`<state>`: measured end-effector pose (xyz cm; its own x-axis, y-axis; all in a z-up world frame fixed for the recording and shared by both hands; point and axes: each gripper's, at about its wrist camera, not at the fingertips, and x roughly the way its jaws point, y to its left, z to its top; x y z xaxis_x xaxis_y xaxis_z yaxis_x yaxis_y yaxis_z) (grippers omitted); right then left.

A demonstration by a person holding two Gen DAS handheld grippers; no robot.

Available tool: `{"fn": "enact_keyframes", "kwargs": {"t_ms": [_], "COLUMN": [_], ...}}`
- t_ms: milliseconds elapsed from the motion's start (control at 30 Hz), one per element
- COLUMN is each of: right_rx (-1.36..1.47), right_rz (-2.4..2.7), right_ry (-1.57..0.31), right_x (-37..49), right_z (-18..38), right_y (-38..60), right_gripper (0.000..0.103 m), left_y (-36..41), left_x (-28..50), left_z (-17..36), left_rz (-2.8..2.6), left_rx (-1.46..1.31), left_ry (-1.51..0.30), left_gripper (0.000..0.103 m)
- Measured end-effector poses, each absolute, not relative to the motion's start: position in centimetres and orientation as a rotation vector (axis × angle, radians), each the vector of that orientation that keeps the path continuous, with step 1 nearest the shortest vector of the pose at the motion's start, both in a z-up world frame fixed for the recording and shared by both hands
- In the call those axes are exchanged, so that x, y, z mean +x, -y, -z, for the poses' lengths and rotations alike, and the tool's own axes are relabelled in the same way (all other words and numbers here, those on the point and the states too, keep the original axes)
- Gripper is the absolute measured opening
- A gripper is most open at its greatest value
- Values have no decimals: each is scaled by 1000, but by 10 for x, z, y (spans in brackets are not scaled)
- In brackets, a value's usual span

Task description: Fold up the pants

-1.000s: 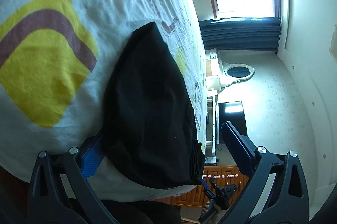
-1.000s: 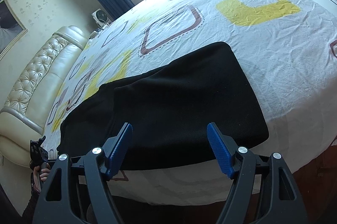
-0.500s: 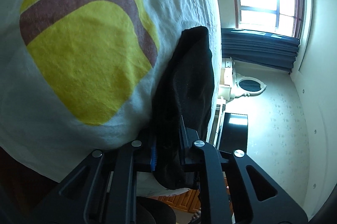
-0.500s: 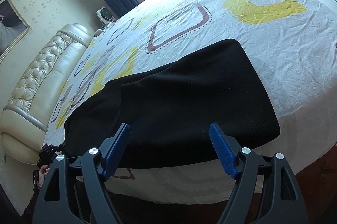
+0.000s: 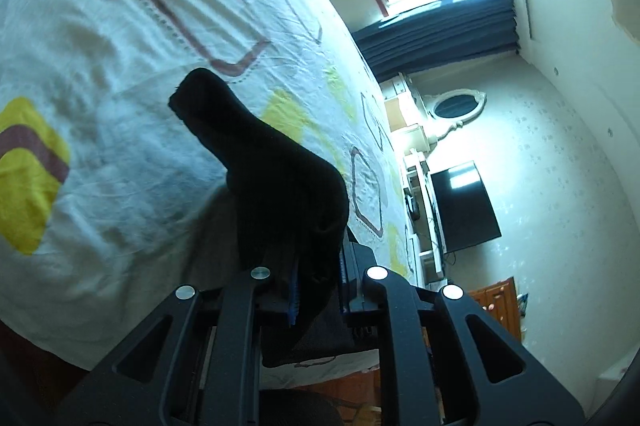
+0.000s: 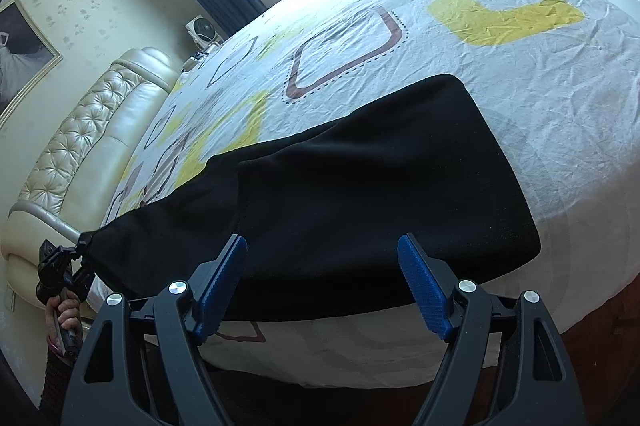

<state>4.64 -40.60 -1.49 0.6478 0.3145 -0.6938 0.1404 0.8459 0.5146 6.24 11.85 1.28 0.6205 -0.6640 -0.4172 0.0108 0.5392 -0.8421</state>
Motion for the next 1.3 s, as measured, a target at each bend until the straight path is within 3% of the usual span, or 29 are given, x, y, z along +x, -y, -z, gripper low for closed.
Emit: {"fn": "enact_keyframes", "kwargs": {"t_ms": [300, 567, 867, 967, 1133, 1233, 1300], "right_rx": [572, 598, 625, 654, 754, 827, 858], "right_rz": [-135, -161, -186, -193, -228, -265, -290], "right_ry": [-877, -888, -913, -914, -917, -926, -933], "right_x": [49, 51, 55, 56, 55, 57, 61], "right_z": [15, 20, 30, 33, 37, 39, 40], "right_y": [396, 394, 393, 395, 405, 408, 407], "right_gripper": [77, 77, 77, 77, 78, 80, 81], "left_y": [26, 138, 195, 204, 192, 159, 129], "left_x": [86, 95, 96, 88, 70, 58, 53], "left_z": [-53, 1, 44, 34, 17, 10, 10], "left_rz": [636, 685, 631, 649, 769, 775, 726], "left_rx": [-603, -452, -373, -315, -386, -494, -549], "left_ry": [-865, -1025, -1112, -1082, -1063, -1024, -998], "left_gripper": [14, 14, 18, 28, 61, 86, 93]}}
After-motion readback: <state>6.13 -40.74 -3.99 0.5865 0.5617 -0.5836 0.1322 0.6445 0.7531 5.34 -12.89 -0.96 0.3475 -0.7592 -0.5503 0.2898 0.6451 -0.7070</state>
